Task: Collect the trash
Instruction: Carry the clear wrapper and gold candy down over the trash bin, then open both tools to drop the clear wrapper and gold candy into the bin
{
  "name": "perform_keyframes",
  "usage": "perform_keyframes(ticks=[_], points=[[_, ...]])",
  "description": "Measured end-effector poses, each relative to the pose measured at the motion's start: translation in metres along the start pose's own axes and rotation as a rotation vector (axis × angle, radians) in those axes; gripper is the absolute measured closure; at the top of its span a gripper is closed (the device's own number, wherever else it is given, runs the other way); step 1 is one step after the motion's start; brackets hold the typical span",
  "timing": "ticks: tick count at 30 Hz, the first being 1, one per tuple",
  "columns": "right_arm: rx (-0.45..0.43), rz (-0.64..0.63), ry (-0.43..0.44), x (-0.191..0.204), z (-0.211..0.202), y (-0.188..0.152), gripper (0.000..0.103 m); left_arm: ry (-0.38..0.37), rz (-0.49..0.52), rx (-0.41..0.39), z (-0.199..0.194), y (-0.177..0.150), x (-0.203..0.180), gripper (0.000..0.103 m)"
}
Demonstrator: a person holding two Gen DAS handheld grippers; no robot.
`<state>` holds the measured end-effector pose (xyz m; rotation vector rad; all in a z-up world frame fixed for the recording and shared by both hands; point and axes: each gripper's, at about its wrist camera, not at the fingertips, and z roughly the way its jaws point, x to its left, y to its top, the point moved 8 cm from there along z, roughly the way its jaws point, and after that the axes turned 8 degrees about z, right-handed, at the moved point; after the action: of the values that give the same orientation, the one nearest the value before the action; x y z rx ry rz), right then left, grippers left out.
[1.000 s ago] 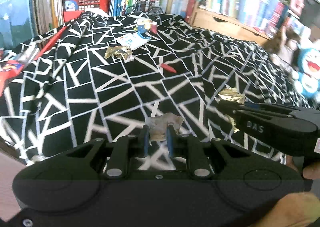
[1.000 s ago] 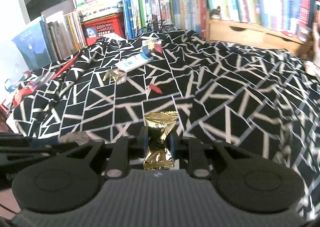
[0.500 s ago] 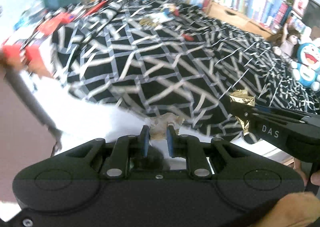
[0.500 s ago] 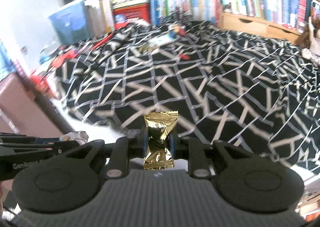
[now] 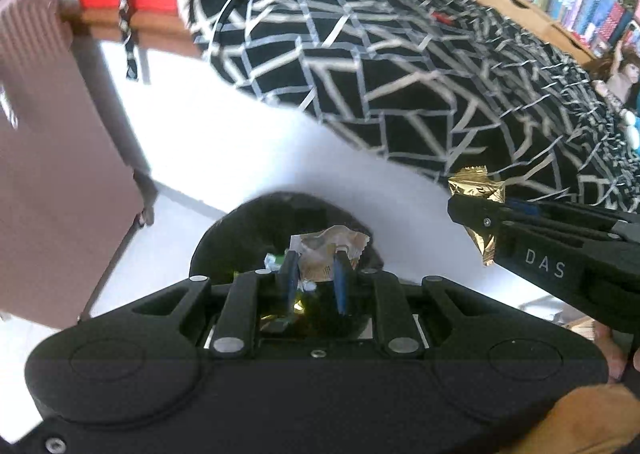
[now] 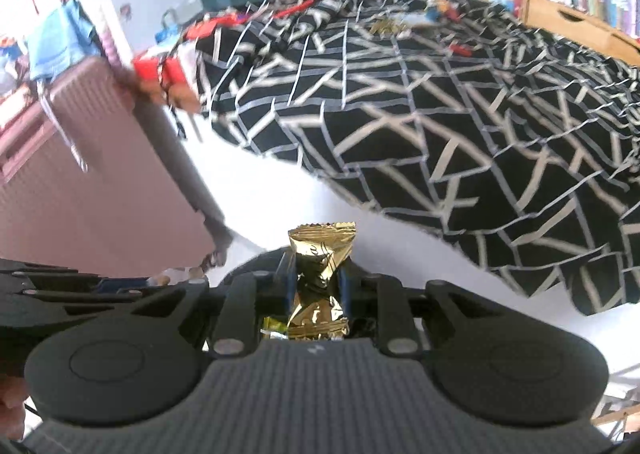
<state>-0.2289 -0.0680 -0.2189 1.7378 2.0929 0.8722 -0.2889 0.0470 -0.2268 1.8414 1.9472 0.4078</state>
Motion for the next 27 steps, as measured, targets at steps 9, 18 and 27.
perform_keyframes(ticks=[9,18,27], points=[[0.077,-0.033,0.010,-0.001,0.073,-0.043,0.076,0.025,-0.051,0.059,0.081,-0.043,0.029,0.086],[0.124,-0.046,0.016,-0.006,0.144,-0.068,0.074,0.036,-0.084,0.102,0.166,-0.071,0.054,0.086],[0.152,-0.023,0.015,-0.006,0.175,-0.073,0.036,0.025,-0.117,0.122,0.198,-0.076,0.066,0.041]])
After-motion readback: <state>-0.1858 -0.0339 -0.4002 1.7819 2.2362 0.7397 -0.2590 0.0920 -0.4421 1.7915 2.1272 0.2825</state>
